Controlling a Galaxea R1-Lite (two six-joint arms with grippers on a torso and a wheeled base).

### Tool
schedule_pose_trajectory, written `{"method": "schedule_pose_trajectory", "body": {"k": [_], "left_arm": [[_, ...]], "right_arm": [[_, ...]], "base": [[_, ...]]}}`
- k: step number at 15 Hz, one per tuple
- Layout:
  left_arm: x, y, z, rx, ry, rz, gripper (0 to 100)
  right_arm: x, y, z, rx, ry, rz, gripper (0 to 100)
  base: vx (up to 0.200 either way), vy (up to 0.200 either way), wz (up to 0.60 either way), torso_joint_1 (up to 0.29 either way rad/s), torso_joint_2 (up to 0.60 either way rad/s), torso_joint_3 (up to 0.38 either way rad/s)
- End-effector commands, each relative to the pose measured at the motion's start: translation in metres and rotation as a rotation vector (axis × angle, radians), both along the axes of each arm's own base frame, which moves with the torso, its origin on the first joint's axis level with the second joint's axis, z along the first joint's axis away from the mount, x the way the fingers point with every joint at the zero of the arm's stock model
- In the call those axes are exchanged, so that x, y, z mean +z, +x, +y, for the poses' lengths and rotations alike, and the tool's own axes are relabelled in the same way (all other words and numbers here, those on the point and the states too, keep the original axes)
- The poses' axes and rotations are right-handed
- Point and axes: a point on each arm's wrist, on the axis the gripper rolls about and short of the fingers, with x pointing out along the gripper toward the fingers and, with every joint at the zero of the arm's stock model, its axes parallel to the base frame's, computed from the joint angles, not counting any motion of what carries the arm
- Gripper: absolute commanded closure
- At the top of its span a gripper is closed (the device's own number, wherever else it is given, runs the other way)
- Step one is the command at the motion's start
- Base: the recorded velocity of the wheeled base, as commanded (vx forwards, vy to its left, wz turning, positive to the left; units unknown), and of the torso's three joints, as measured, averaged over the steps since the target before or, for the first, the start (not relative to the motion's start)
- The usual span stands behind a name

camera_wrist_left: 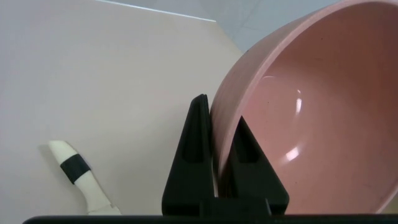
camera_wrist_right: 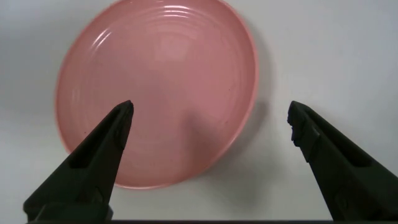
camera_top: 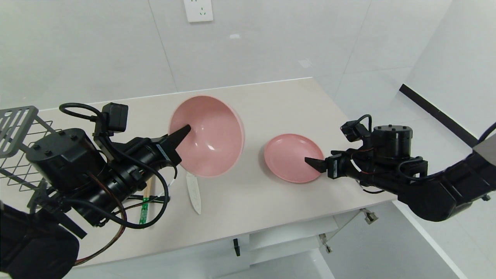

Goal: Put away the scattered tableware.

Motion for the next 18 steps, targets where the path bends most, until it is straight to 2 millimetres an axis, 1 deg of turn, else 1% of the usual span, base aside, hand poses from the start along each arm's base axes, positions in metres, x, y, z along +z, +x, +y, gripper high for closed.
{"method": "schedule_pose_trajectory", "body": {"k": [1, 3, 7, 9, 10, 14, 15, 16, 18], "left_arm": [[-0.001, 0.0, 0.0, 0.001, 0.001, 0.001, 100], [0.001, 0.001, 0.001, 0.004, -0.007, -0.013, 100], [-0.001, 0.002, 0.0, 0.004, -0.007, -0.012, 100], [-0.003, 0.004, 0.0, 0.004, -0.004, -0.006, 100], [-0.003, 0.004, 0.0, 0.004, -0.004, -0.006, 100], [-0.001, 0.004, 0.003, 0.017, -0.008, -0.015, 100], [0.0, 0.005, 0.003, 0.017, -0.008, -0.016, 100], [0.0, 0.005, 0.003, 0.019, -0.009, -0.016, 100], [-0.001, 0.005, 0.003, 0.017, -0.007, -0.013, 100]], "right_arm": [[-0.012, 0.007, 0.005, 0.006, -0.005, 0.021, 0], [-0.019, 0.01, 0.006, 0.007, -0.01, 0.036, 0], [-0.022, 0.012, 0.009, 0.017, -0.012, 0.04, 0], [-0.022, 0.01, 0.02, 0.048, -0.007, 0.032, 0], [-0.024, 0.012, 0.022, 0.05, -0.005, 0.026, 0], [-0.042, 0.017, 0.023, 0.044, -0.016, 0.052, 0], [-0.045, 0.019, 0.024, 0.045, -0.006, 0.024, 0], [-0.045, 0.021, 0.025, 0.045, -0.002, 0.01, 100], [-0.043, 0.02, 0.027, 0.049, 0.005, -0.011, 100]], "base": [[0.0, 0.0, 0.0, 0.0, 0.0, 0.0], [0.0, 0.0, 0.0, 0.0, 0.0, 0.0], [0.0, 0.0, 0.0, 0.0, 0.0, 0.0], [0.0, 0.0, 0.0, 0.0, 0.0, 0.0], [0.0, 0.0, 0.0, 0.0, 0.0, 0.0], [0.0, 0.0, 0.0, 0.0, 0.0, 0.0], [0.0, 0.0, 0.0, 0.0, 0.0, 0.0], [0.0, 0.0, 0.0, 0.0, 0.0, 0.0], [0.0, 0.0, 0.0, 0.0, 0.0, 0.0]]}}
